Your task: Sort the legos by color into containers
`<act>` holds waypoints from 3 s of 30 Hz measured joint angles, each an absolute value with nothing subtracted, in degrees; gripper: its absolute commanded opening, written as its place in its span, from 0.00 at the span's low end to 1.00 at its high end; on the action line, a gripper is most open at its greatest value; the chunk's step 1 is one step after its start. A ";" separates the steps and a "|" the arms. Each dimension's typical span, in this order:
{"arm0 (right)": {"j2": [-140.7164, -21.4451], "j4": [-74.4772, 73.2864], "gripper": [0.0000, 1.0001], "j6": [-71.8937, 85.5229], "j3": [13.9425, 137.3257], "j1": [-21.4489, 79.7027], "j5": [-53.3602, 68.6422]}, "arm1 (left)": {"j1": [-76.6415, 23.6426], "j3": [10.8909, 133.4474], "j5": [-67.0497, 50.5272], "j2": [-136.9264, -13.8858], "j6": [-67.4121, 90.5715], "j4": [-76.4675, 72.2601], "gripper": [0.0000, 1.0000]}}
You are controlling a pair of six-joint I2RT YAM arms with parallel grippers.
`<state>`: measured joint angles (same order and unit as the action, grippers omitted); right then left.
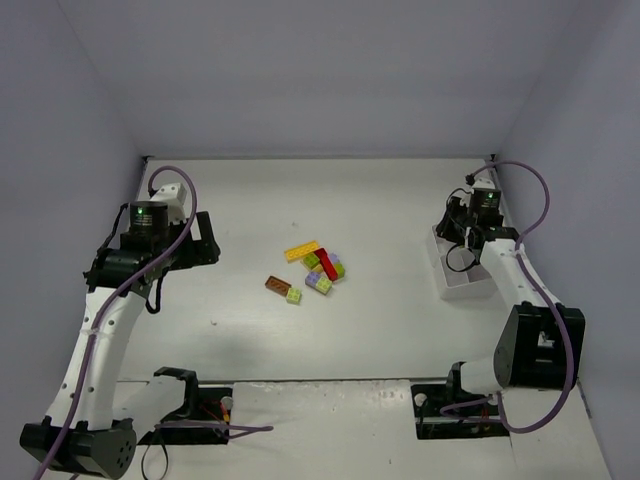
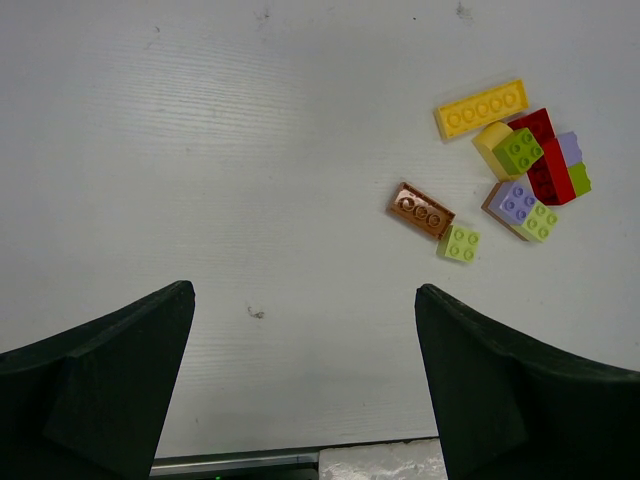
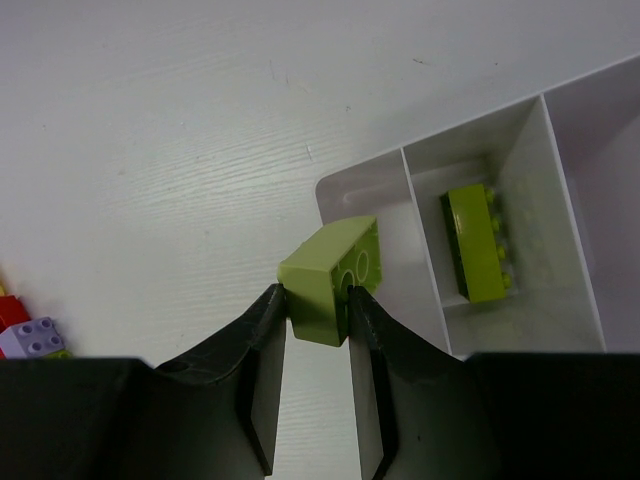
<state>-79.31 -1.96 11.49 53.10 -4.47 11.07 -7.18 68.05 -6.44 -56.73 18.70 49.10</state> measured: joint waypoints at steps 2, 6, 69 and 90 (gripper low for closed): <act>-79.48 -1.96 0.14 11.73 53.06 -4.47 11.05 | -7.18 68.05 -6.42 -56.73 18.72 49.12 0.85; -79.99 -1.96 0.22 12.27 52.77 -4.47 10.87 | -7.18 68.05 -6.42 -56.73 18.70 49.12 0.85; -107.48 1.15 0.63 -12.12 67.96 52.12 14.96 | -7.18 68.03 -5.93 -56.66 18.68 49.28 0.85; -98.80 1.04 0.00 -12.03 65.84 49.32 8.60 | -7.18 68.03 -5.82 -57.45 18.70 49.17 0.85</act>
